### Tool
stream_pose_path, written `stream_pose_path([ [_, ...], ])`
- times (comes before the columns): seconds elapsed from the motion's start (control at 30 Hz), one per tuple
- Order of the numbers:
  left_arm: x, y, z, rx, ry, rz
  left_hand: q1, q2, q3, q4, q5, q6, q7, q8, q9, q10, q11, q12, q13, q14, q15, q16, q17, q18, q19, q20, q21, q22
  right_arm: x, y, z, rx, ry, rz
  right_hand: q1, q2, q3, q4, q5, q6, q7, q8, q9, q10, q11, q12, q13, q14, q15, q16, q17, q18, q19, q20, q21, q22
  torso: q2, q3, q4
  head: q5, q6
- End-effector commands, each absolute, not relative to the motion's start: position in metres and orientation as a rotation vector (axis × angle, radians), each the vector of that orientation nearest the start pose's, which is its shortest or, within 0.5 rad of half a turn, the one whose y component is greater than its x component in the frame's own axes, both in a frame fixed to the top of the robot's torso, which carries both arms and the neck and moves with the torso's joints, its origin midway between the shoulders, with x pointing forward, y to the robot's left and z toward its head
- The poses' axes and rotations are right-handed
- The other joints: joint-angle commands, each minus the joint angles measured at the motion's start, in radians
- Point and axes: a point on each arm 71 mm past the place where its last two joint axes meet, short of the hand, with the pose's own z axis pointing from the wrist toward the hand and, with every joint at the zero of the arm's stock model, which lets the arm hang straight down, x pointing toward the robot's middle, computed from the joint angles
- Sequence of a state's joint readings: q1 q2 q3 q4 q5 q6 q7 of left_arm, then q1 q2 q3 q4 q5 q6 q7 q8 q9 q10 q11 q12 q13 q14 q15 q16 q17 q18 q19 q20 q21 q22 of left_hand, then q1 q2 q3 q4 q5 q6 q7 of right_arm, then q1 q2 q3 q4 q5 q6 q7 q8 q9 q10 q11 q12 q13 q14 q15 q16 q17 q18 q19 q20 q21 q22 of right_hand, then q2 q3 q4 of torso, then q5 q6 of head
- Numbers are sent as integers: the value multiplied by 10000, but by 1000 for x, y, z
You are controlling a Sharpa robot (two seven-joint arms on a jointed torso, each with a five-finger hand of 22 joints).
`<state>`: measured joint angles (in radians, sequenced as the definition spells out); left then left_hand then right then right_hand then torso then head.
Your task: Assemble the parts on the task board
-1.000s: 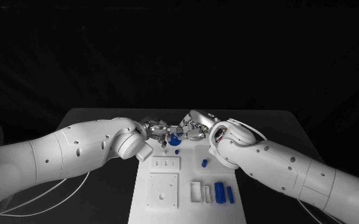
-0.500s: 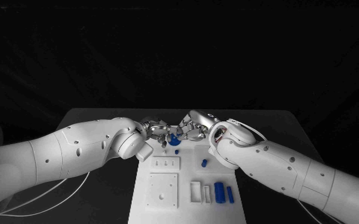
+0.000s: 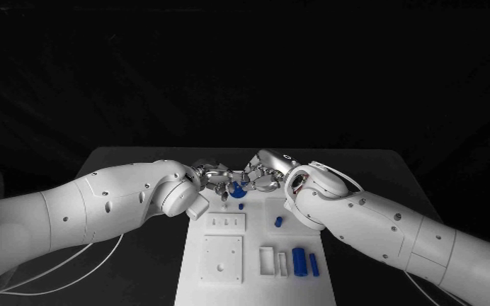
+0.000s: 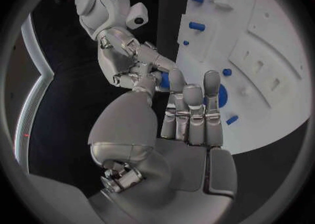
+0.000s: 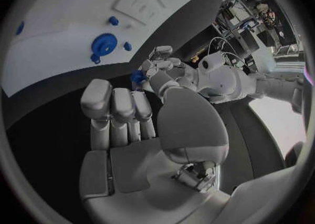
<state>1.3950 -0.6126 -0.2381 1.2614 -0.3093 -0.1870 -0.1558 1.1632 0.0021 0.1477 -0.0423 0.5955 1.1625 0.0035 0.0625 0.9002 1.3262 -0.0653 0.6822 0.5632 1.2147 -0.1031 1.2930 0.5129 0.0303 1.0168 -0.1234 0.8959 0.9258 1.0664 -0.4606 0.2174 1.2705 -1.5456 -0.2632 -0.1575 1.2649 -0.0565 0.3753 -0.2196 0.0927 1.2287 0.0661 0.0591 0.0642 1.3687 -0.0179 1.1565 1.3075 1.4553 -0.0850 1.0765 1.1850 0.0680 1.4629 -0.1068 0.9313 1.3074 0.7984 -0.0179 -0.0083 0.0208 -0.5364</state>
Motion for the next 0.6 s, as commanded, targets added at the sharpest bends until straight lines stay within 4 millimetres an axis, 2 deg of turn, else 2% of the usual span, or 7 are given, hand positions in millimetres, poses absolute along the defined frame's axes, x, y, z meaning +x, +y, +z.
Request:
stream_pose_path([
  [0.03,539,166,-188,-8336,19983,-10525,-98,181,785,-720,84,58,-6,54,212,114,-14,-45,-6,-22,-48,19,26,56,67,-14,13,46,523,-81,-180,-815,16193,7756,-49,65,-24,40,2,120,-39,32,6,-30,-65,-57,225,47,-38,15,-2,-13,70,1,23,1172,-3,5,0,6,-8],
  [0.13,539,166,-187,-8367,19925,-10539,-256,265,930,-914,161,92,-12,63,400,142,-23,-47,14,-5,-52,27,41,69,74,-18,26,100,524,-82,-180,-701,16086,7768,-92,-33,-87,99,59,-33,-9,25,-2,-60,-38,-127,178,39,-29,-32,-32,-10,64,9,-17,1164,-8,4,-5,5,-12],
  [0.3,539,167,-187,-8392,19779,-10533,-412,350,1098,-1196,324,176,-29,52,714,193,-38,-27,56,30,-78,48,72,78,102,-45,40,174,524,-86,-179,-313,15697,7844,-199,-340,-487,394,315,-1010,239,26,-11,-201,112,-416,-30,-8,84,-313,-242,57,2,106,-402,1075,-3,9,-11,8,-5],
  [0.33,539,167,-187,-8394,19753,-10526,-445,350,1130,-1266,386,214,-34,60,745,222,-50,-24,62,60,-87,58,80,87,118,-51,51,196,524,-88,-179,-209,15559,7895,-264,-478,-777,515,403,-1473,371,39,-17,-248,185,-491,-87,-16,135,-350,-271,76,-1,146,-483,1060,-5,11,-13,9,-6],
  [0.4,539,168,-186,-8402,19721,-10501,-468,348,1140,-1293,415,227,-39,60,770,237,-55,-23,65,72,-91,64,88,89,127,-55,55,207,524,-89,-178,-63,15313,7982,-101,-480,-1156,690,434,-1689,431,52,-10,-286,200,-528,-141,-25,188,-376,-294,121,15,208,-554,1055,-5,15,-10,14,-12],
  [0.5,539,170,-187,-8356,19753,-10219,-542,326,1181,-1386,626,290,-58,70,868,282,-75,-25,75,112,-111,88,114,96,160,-73,66,237,522,-95,-177,232,14795,8136,108,-659,-1933,1025,677,-3257,576,0,-56,-273,303,-455,-163,16,257,-282,-239,173,78,282,-550,1078,-4,21,1,38,-41],
  [0.6,540,172,-188,-8261,19820,-9821,-623,295,1233,-1473,748,344,-69,46,866,352,-92,-63,59,164,-129,75,120,99,203,-94,68,255,520,-102,-178,410,14580,8155,336,-731,-2318,1323,825,-3639,599,-23,-73,-288,316,-418,-212,13,270,-275,-247,198,108,308,-584,1084,-12,32,7,72,-59],
])
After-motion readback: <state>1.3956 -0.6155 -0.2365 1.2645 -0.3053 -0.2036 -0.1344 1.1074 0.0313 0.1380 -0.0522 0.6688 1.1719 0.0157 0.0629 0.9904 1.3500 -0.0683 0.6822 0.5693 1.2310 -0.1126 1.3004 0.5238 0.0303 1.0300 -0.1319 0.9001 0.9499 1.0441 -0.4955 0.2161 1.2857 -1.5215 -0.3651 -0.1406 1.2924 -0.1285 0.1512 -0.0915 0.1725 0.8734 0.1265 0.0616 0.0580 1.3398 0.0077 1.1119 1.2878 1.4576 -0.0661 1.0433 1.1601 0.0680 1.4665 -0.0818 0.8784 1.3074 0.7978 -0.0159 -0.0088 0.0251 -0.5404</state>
